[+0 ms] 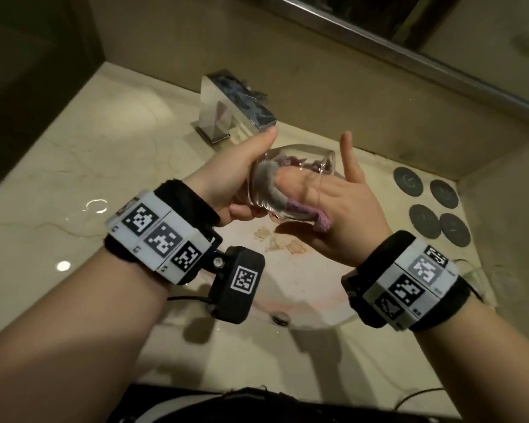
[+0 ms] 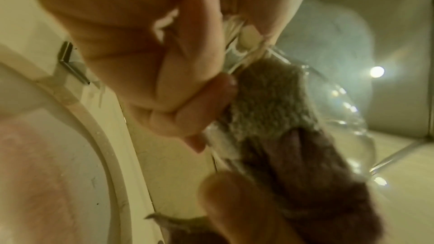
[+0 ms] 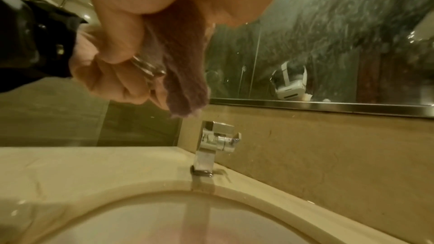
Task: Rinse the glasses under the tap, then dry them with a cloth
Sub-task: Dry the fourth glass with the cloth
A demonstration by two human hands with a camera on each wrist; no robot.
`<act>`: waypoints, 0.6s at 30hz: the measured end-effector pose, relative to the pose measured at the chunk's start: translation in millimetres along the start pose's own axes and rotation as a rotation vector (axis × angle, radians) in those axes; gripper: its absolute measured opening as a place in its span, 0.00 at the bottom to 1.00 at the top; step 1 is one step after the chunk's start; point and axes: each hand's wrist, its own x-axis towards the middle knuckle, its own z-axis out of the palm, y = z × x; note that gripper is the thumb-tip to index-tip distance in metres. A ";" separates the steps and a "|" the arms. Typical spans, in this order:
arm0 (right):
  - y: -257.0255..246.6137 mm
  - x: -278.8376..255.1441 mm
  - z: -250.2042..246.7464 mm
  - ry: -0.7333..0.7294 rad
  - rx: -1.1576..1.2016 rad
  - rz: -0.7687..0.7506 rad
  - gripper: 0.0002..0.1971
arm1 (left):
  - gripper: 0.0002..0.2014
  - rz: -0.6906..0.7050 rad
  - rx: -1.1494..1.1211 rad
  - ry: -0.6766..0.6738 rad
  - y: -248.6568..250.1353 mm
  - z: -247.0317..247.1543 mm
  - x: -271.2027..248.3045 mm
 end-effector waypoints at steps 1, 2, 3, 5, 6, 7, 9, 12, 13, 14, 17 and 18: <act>-4.0 4.9 0.0 -0.002 0.001 0.044 0.24 | 0.27 0.002 -0.027 0.007 0.3 -3.2 -1.1; -7.4 9.3 0.0 0.006 0.019 0.090 0.25 | 0.26 0.016 -0.047 0.026 0.1 -5.7 -1.7; -11.2 12.4 0.8 0.031 0.051 0.133 0.26 | 0.25 0.036 -0.058 0.054 0.0 -7.4 -2.2; -19.9 15.8 2.3 0.098 0.173 0.232 0.29 | 0.23 0.070 -0.044 0.127 -0.5 -9.2 -2.8; -23.9 16.1 2.5 0.114 0.267 0.304 0.29 | 0.23 0.080 -0.016 0.170 -1.5 -10.1 -3.1; -25.5 16.3 4.2 0.106 0.364 0.387 0.28 | 0.25 0.087 0.019 0.210 -3.0 -10.0 -3.6; -27.0 18.1 5.6 0.025 0.515 0.523 0.27 | 0.32 0.113 0.091 0.290 -5.4 -8.7 -5.6; -24.3 22.9 5.7 -0.043 0.648 0.570 0.30 | 0.32 0.174 0.189 0.435 -4.9 -6.1 -10.2; -24.0 23.5 6.4 -0.041 0.652 0.562 0.31 | 0.33 0.182 0.206 0.450 -4.4 -5.6 -11.4; -23.9 22.9 8.3 -0.031 0.640 0.550 0.31 | 0.33 0.178 0.217 0.445 -3.7 -5.3 -12.4; -29.0 12.9 14.6 0.056 0.634 0.558 0.27 | 0.34 0.148 0.292 0.459 -8.0 -2.4 -15.2; -29.9 7.4 15.8 0.104 0.640 0.568 0.26 | 0.34 0.150 0.314 0.480 -11.3 0.8 -16.6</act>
